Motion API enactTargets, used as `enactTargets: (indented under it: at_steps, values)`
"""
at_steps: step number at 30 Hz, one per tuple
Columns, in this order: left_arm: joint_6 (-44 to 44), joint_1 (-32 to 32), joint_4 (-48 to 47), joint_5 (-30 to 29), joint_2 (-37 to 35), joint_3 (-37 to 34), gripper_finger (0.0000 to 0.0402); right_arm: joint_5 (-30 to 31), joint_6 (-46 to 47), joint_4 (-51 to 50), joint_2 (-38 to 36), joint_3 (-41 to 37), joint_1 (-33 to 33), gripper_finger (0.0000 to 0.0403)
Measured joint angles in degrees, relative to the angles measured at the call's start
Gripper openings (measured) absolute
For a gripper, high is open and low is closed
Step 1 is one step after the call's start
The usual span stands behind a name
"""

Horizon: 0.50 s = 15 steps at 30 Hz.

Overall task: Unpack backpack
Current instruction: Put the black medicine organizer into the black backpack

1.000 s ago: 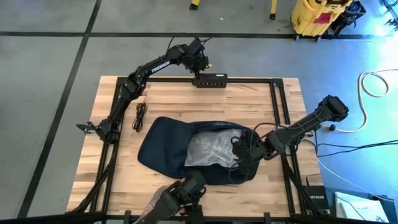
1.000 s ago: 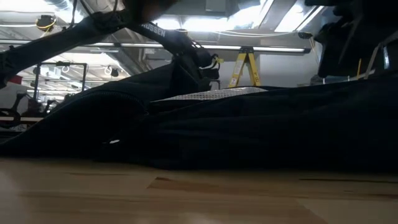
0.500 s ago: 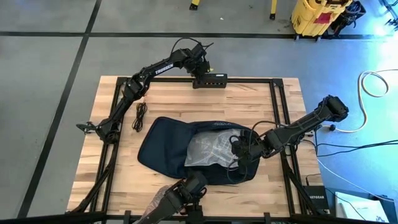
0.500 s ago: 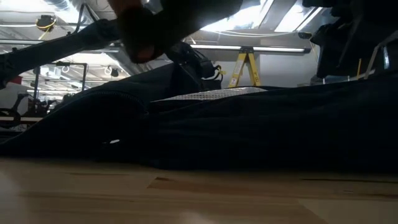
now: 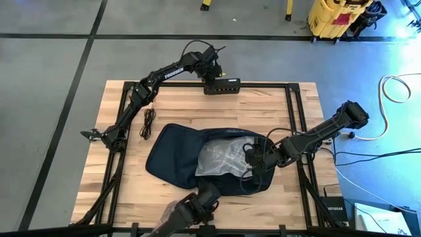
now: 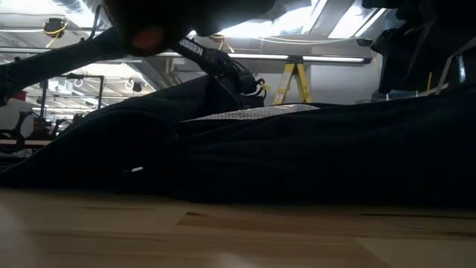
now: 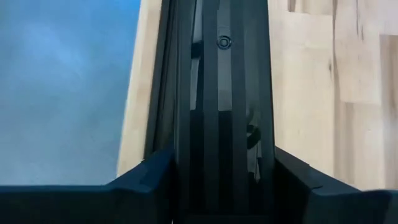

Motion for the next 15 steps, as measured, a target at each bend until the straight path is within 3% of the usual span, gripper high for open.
enactTargets:
  at_steps: [15]
  values:
    - [-5.33, -5.48, -10.76, -2.14, -3.49, 0.10, 0.0160, -0.43, 0.09, -0.98, 0.00, 0.00, 0.07, 0.0275]
